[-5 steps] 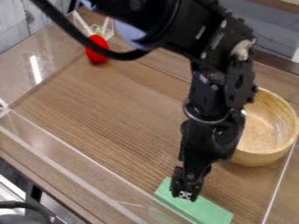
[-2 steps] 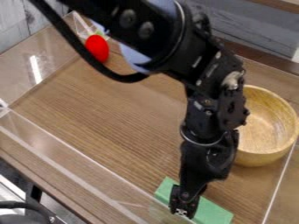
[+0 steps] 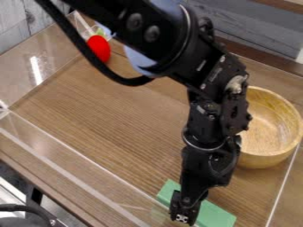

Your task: Put the green block in the brown bowl

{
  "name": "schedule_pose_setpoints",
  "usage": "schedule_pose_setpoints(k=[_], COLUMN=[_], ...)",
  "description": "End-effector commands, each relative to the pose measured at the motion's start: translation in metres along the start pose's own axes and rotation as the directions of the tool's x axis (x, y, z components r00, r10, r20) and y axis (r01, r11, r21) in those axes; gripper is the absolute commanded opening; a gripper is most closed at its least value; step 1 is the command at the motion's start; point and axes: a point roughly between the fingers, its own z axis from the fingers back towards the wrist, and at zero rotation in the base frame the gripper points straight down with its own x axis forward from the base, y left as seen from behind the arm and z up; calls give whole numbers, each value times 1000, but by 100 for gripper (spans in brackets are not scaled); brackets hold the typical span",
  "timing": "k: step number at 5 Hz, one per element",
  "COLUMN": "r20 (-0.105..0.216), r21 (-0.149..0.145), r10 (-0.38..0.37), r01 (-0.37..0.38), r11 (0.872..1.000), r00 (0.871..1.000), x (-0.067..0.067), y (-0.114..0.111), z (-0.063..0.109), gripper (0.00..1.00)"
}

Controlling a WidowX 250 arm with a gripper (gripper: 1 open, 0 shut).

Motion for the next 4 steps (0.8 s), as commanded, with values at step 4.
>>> schedule_pose_setpoints(k=[4], r20=[-6], r21=[-16], r10=[19], r01=[-19], r11=[1000], r00=[1000], x=[7], y=[2], z=[4], gripper=[100])
